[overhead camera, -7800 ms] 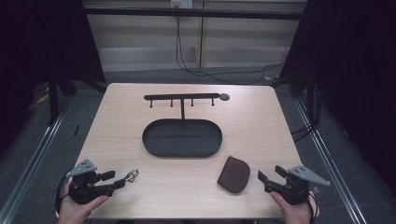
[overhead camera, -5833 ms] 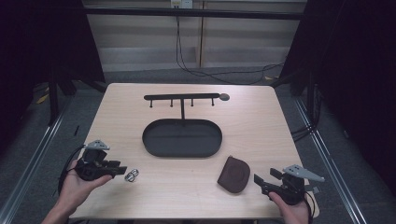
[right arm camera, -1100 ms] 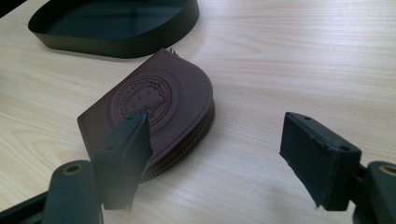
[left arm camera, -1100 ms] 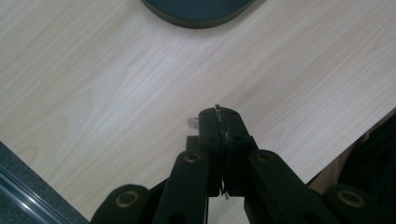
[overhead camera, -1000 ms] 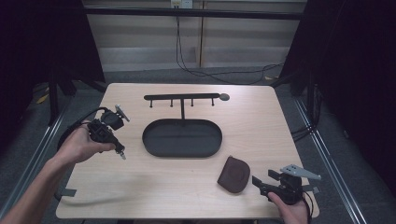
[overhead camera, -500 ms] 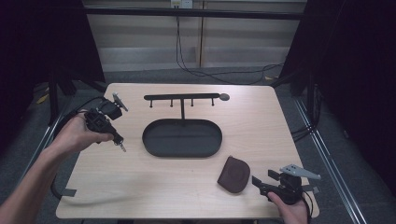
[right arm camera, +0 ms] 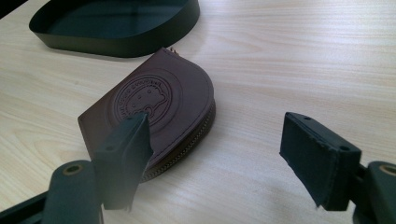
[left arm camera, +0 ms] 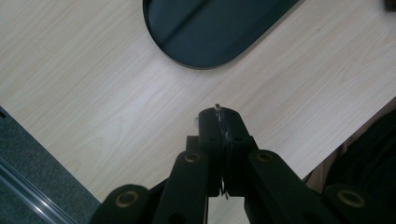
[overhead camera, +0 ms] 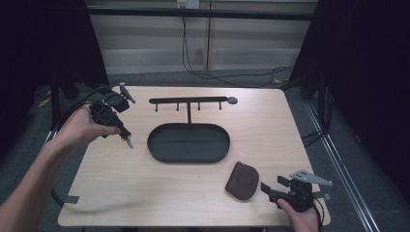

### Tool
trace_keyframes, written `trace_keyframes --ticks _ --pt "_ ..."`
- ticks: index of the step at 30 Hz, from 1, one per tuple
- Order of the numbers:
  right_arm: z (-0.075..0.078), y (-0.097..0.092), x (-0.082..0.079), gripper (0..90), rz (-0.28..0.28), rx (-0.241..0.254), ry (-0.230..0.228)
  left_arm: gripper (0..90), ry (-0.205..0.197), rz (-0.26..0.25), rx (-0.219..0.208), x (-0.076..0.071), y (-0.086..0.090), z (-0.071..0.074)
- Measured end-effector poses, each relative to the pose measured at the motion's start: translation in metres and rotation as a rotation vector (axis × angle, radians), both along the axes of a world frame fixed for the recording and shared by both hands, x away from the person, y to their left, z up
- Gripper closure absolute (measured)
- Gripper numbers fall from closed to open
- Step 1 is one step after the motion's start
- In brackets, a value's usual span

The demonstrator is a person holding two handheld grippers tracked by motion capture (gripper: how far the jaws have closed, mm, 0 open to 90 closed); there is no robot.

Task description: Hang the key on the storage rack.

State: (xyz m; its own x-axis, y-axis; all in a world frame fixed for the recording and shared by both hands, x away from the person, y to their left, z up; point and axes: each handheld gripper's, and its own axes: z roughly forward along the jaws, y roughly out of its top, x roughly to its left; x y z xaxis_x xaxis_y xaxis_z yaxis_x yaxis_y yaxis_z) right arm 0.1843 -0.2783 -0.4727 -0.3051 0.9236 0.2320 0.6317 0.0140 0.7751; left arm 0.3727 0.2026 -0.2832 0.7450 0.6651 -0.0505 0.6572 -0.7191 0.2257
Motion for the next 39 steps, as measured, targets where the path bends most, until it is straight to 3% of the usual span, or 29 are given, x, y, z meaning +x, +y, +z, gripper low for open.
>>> trace_keyframes --ticks 15,39 --pt "0.000 0.000 -0.001 24.2 0.006 -0.003 -0.007 89.0 -0.008 0.000 0.002 0.013 -0.021 0.010" --pt "0.000 0.001 -0.001 20.7 0.016 0.003 -0.004 89.0 0.019 0.050 0.021 0.056 -0.053 0.024"
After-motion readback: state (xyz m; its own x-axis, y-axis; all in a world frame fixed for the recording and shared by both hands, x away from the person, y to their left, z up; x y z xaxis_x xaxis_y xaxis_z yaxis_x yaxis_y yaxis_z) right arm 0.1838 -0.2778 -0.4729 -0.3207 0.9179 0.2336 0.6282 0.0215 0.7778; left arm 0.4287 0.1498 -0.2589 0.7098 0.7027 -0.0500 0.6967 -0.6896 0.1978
